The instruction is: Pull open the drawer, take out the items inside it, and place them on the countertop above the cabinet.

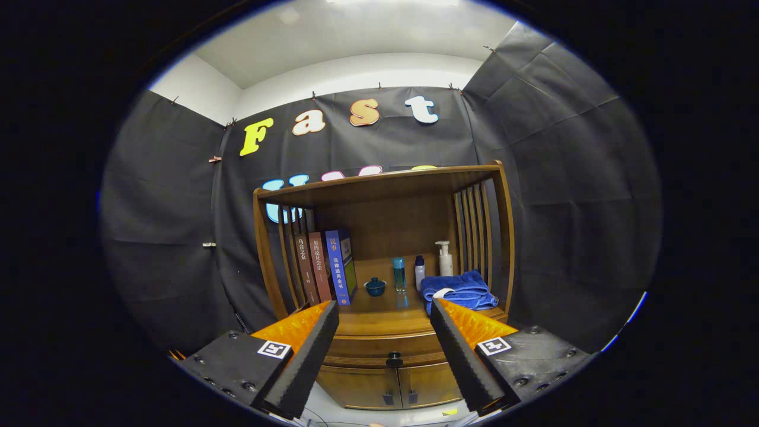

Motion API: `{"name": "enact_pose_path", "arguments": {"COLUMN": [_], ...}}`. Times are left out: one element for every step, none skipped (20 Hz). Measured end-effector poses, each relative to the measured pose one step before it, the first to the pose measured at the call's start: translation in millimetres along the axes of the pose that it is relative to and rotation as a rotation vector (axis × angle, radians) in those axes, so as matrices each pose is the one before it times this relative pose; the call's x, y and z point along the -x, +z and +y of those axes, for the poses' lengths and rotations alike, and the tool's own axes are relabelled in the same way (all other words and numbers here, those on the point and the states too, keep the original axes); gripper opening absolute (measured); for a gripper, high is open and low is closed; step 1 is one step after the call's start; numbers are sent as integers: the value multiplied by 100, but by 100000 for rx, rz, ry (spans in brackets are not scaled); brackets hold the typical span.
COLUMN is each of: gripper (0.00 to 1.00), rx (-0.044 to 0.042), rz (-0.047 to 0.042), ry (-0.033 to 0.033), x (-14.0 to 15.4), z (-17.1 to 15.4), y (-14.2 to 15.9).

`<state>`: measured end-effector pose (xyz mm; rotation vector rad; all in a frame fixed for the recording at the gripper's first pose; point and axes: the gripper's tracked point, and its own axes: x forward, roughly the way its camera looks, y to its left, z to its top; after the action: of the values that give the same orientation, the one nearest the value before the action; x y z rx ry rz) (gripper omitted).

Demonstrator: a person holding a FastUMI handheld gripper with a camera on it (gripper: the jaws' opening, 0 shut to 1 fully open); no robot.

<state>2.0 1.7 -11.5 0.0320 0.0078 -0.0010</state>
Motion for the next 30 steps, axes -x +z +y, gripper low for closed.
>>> {"name": "enact_pose_path", "arguments": {"gripper": [98,98,98,98,98,98,98,98,98,98,98,98,98,98,98,98,98,98,99,98,98,98,98,98,97,97,97,96,95,93], "rx": [453,250,65,119,257,189,44,-48,60,406,700,817,708,313,-163,-280,-374,-182,-267,-235,-801,-1024,-996,-624,-8,-190,-281,-248,112,371], "rz": [61,-146,-70,-80,-276,-453,-322,-166,126,298,494,508,480,306,409,712,823,781,1829,1374,1563,1642,1379,1510,2050,2153,2050,2795,1764,1485], "ry": [116,173,204,114,100,216,-48,-70,-29,46,400,355,190,337,591,396,112,-71,-376,-563,-440,-369,-313,-317,-130,-63,238,484,-698,-666], "x": [25,49,-16,23,36,85,25,68,12,-38,-73,-124,5,-125,-256,-349,-561,-724,-814,-831,-804,-867,-891,-1003,-899,-907,-865,-956,-788,-906], "z": [120,45,78,10,36,192,-16,-43,16,89,144,79,-92,74,63,55,-121,6,-110,-180,-188,-214,-179,-256,-135,-282,-233,-79,-282,-50], "y": [-29,-30,-12,22,95,115,67,5,-40,-205,-250,-107,-156,-252,-411,-659,-901,-1005,-1230,-899,-1066,-1097,-1132,-1231,-1294,-1218,-1198,-1184,-1141,-912]}}
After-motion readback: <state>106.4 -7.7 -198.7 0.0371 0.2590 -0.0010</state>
